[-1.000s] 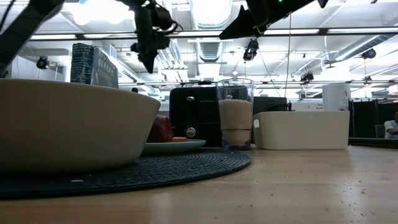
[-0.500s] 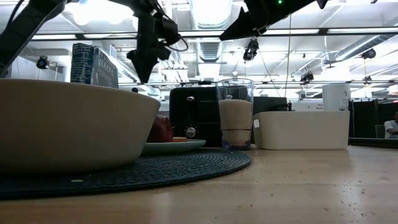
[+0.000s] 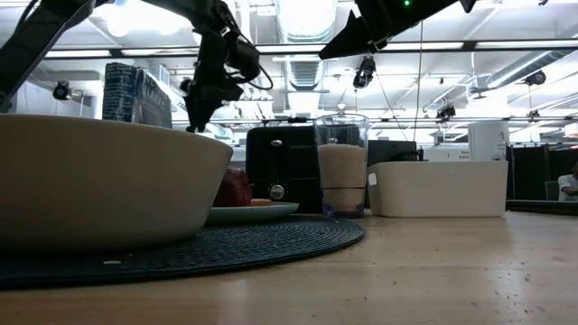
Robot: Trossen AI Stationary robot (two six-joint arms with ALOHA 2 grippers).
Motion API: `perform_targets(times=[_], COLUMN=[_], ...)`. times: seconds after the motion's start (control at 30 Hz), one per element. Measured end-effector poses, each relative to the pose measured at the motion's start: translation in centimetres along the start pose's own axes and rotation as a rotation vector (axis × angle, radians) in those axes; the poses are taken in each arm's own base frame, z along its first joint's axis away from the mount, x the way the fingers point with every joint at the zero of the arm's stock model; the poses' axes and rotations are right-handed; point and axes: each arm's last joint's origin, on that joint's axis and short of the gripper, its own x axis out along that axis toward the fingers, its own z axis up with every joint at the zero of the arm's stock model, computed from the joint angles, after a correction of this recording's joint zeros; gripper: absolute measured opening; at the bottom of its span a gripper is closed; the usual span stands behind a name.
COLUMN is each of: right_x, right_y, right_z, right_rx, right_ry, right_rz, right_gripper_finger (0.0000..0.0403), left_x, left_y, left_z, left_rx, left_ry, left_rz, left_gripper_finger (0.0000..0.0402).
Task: Arrange a breakfast setting
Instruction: Put the black spoon on the blue table mat to the right of the gray bowl
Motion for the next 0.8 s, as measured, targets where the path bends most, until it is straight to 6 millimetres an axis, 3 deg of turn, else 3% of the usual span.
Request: perform_targets(times=[0.27,0.8], right_x=[0.0,0.0], right_y=[0.0,0.0], right_z=[0.0,-0.1], right_rx=[0.000,-0.009], right_ry=[0.000,0.016], right_rz=[0.000,0.004], right_gripper_finger=[0.0009,0.0009], left_x=[-1.2,1.8], left_y=[0.8,-0.3], left_z=[0.1,-0.8], left_rx=[-0.015,0.009], left_ry=[-0.046,0.063], left_rz=[0.005,-0.041], left_gripper_finger=[0.0219,0.0200])
